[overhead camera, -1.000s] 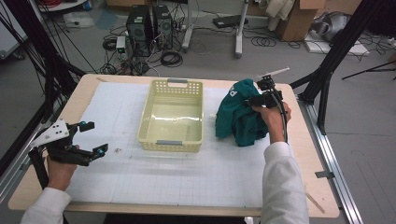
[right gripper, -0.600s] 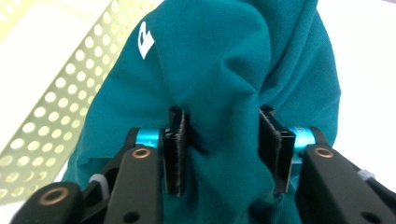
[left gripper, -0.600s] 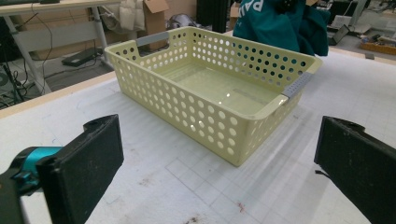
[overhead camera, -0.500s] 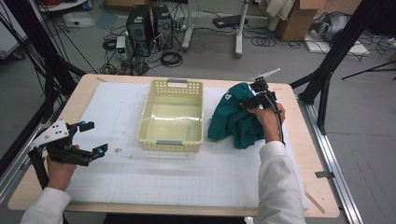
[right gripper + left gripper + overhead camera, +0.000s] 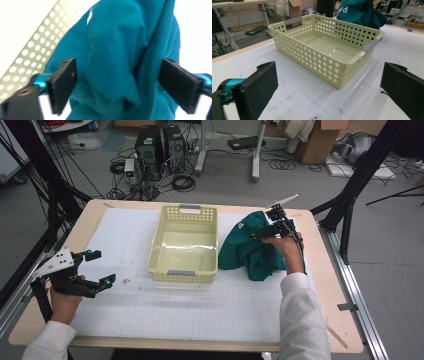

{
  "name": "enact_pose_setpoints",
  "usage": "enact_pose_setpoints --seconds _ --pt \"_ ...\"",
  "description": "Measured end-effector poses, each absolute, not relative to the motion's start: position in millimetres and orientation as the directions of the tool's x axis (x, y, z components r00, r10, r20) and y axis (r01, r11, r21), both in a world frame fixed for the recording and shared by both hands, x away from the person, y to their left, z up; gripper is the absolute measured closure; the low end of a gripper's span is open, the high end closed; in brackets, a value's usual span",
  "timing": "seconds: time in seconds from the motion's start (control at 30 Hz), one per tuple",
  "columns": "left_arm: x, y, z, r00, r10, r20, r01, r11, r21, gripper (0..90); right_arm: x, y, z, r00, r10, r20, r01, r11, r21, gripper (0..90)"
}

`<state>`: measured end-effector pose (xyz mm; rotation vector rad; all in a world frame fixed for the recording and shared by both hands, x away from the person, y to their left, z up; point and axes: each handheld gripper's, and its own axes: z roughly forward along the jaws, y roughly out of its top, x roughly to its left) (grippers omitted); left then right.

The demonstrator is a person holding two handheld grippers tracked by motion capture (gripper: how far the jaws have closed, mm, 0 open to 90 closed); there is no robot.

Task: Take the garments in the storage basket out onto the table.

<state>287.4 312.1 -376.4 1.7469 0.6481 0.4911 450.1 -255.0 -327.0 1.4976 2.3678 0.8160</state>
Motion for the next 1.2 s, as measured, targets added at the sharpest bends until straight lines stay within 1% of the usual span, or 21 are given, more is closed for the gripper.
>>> enact_pose_setpoints --seconds 0.07,0.1,0.13,0.2,0.23,0.27,0.4,0.43,0.57,0.67,0.93,0.97,1.2 --pt "287.3 312.1 -376.3 0.760 0.650 -0.003 0.173 -0.198 0.965 1.7 449.4 -255.2 -326.4 -0.462 0.882 0.096 0.757 0.336 0.560 13.8" --pt "287.4 312.0 -376.3 0.760 0.650 -0.003 0.173 -0.197 0.965 1.7 448.1 -255.5 -325.2 -0.463 0.882 0.085 0.753 0.340 0.564 10.6" --pt "287.3 311.9 -376.3 0.761 0.649 -0.004 0.174 -0.198 0.965 1.7 448.1 -255.5 -325.2 -0.463 0.882 0.085 0.753 0.340 0.564 10.6" --pt "287.2 311.5 -376.3 0.760 0.650 -0.006 0.175 -0.195 0.965 1.7 446.6 -256.1 -323.8 -0.458 0.885 0.088 0.750 0.331 0.572 6.9" --pt "287.1 311.6 -376.3 0.761 0.649 -0.006 0.175 -0.196 0.965 1.7 446.6 -256.1 -323.8 -0.458 0.885 0.088 0.750 0.331 0.572 6.9" --pt "287.1 311.6 -376.3 0.761 0.649 -0.005 0.174 -0.196 0.965 1.7 446.0 -255.5 -323.4 -0.464 0.882 0.082 0.739 0.334 0.585 0.4" --pt "287.2 311.9 -376.3 0.761 0.649 -0.005 0.173 -0.196 0.965 1.7 444.5 -253.1 -321.0 -0.490 0.866 0.099 0.719 0.337 0.608 0.3" --pt "287.1 311.9 -376.3 0.761 0.649 -0.005 0.174 -0.197 0.965 1.8 443.4 -250.3 -318.7 -0.513 0.852 0.103 0.698 0.344 0.628 0.3" --pt "286.7 312.6 -376.1 0.762 0.648 -0.003 0.173 -0.198 0.965 1.7 441.0 -245.2 -315.2 -0.547 0.830 0.110 0.669 0.355 0.653 0.2" --pt "286.6 312.5 -376.2 0.761 0.649 -0.005 0.173 -0.196 0.965 1.7 438.0 -240.5 -309.6 -0.586 0.801 0.120 0.624 0.352 0.697 0.2" --pt "286.2 311.9 -376.0 0.762 0.648 -0.006 0.173 -0.194 0.966 1.7 431.4 -236.9 -302.4 -0.616 0.780 0.112 0.579 0.352 0.735 0.2" --pt "286.3 312.0 -376.0 0.762 0.647 -0.006 0.172 -0.194 0.966 1.7 428.4 -237.3 -301.7 -0.617 0.778 0.117 0.566 0.337 0.752 0.1" --pt "286.2 311.4 -375.9 0.763 0.646 -0.002 0.171 -0.200 0.965 1.7 418.5 -242.7 -307.4 -0.638 0.762 0.109 0.540 0.343 0.769 0.2"
